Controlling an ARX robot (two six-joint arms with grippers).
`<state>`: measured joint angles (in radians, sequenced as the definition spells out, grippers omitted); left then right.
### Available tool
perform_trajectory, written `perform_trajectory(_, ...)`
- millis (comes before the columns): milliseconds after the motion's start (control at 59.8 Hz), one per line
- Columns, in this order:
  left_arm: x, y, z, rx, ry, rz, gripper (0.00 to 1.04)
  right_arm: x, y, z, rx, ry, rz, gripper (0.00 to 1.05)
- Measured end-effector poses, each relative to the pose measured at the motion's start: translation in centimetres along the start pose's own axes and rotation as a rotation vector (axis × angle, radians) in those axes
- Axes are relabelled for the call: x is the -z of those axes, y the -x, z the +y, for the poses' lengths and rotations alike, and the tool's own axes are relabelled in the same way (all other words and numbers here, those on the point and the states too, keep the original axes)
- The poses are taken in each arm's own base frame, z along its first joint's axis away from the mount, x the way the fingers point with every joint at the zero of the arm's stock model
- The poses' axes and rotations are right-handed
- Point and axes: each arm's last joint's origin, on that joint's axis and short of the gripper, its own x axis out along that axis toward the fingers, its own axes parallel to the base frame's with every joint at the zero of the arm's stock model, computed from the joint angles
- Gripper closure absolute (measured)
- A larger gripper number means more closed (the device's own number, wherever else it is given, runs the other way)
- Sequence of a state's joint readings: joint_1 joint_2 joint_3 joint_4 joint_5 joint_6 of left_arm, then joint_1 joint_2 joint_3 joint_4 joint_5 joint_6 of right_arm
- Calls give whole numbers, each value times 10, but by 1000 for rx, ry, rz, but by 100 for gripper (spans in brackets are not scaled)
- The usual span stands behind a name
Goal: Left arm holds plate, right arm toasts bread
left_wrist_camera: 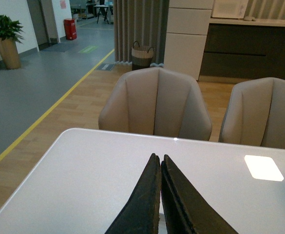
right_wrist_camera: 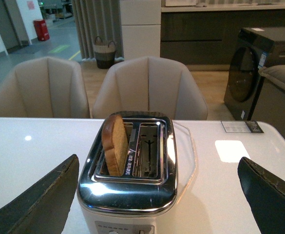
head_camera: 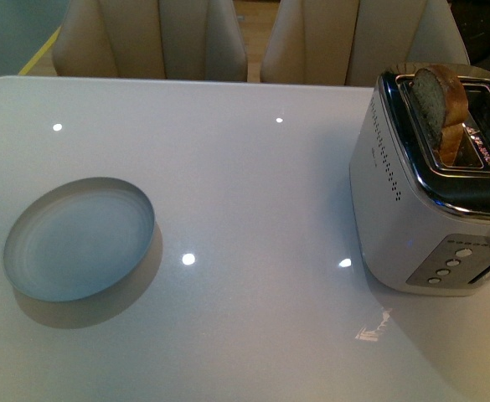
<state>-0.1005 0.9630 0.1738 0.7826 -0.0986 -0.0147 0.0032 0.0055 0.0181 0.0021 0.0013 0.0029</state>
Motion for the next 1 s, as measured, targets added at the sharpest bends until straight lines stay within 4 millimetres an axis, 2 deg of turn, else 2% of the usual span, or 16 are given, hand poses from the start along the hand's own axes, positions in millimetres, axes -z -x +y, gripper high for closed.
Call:
perform_trajectory(234,9,21,14,-2,-2,1,102,0,0,0,1,0,0,9)
perform_trajectory(552,23,41,15,2,-3,2,102,0,0,0,1,0,0,9)
perform_trajectory(1004,17,59,15,2,-3,-18,102,0,0,0,0,0,0,9)
